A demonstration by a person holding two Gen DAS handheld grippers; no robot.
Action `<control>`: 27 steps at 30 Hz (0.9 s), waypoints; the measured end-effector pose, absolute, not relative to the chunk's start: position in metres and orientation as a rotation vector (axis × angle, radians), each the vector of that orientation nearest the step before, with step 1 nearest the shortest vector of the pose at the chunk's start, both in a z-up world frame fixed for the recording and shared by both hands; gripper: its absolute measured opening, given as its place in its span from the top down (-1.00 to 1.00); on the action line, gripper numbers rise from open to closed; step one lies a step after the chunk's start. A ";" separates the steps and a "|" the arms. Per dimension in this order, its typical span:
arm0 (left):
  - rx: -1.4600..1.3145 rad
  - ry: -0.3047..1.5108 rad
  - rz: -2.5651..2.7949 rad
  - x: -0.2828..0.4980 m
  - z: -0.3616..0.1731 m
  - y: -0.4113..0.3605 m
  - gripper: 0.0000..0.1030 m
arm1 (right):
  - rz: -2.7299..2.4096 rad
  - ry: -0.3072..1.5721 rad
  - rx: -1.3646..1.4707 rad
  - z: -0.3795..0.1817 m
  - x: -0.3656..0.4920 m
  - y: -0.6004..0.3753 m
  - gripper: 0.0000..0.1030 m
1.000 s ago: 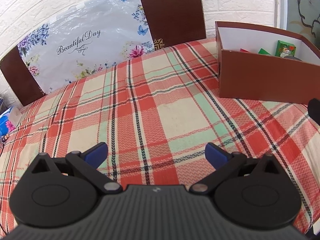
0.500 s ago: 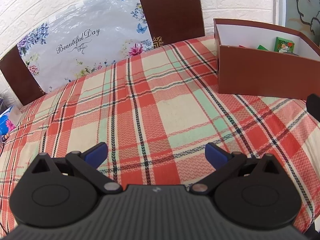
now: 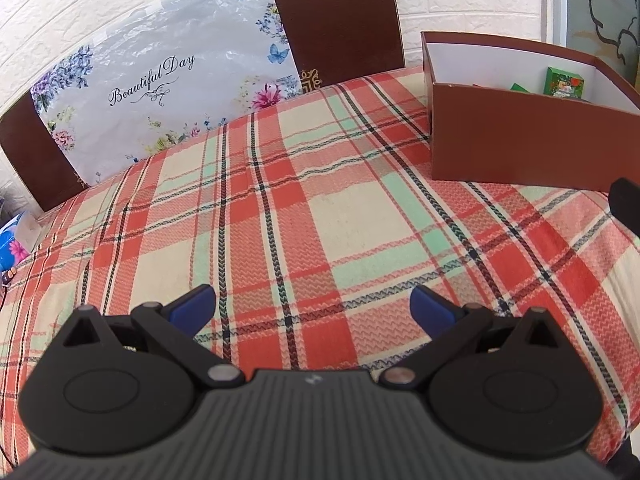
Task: Organize objects
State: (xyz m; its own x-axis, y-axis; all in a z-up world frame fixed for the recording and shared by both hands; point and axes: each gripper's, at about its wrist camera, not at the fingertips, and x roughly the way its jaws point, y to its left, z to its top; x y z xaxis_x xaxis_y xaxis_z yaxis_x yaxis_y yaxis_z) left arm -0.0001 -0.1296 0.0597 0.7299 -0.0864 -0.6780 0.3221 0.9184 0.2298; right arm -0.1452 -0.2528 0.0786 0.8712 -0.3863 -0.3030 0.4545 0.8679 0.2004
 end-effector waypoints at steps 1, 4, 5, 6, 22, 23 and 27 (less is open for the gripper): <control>0.347 0.722 -0.231 0.000 0.060 -0.130 -1.00 | -0.445 0.259 0.271 0.079 -0.145 -0.253 -0.97; 0.348 0.724 -0.234 0.000 0.059 -0.130 -1.00 | -0.444 0.260 0.272 0.078 -0.145 -0.254 -0.97; 0.349 0.725 -0.235 0.000 0.059 -0.130 -1.00 | -0.444 0.260 0.271 0.078 -0.145 -0.253 -0.97; 0.349 0.726 -0.237 0.000 0.058 -0.130 -1.00 | -0.444 0.260 0.271 0.078 -0.145 -0.254 -0.97; 0.349 0.744 -0.247 0.003 0.053 -0.131 -1.00 | -0.451 0.273 0.274 0.072 -0.144 -0.254 -0.97; 0.349 0.746 -0.248 0.003 0.052 -0.131 -1.00 | -0.452 0.274 0.275 0.071 -0.144 -0.254 -0.97; 0.349 0.752 -0.251 0.004 0.051 -0.131 -1.00 | -0.454 0.278 0.276 0.071 -0.143 -0.253 -0.97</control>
State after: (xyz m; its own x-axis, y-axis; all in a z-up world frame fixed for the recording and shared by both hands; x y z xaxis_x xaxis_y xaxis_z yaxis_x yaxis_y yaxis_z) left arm 0.0036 -0.1314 0.0512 0.7051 -0.0972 -0.7024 0.3436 0.9133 0.2186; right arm -0.1429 -0.2534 0.0706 0.8626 -0.3895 -0.3227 0.4641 0.8632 0.1987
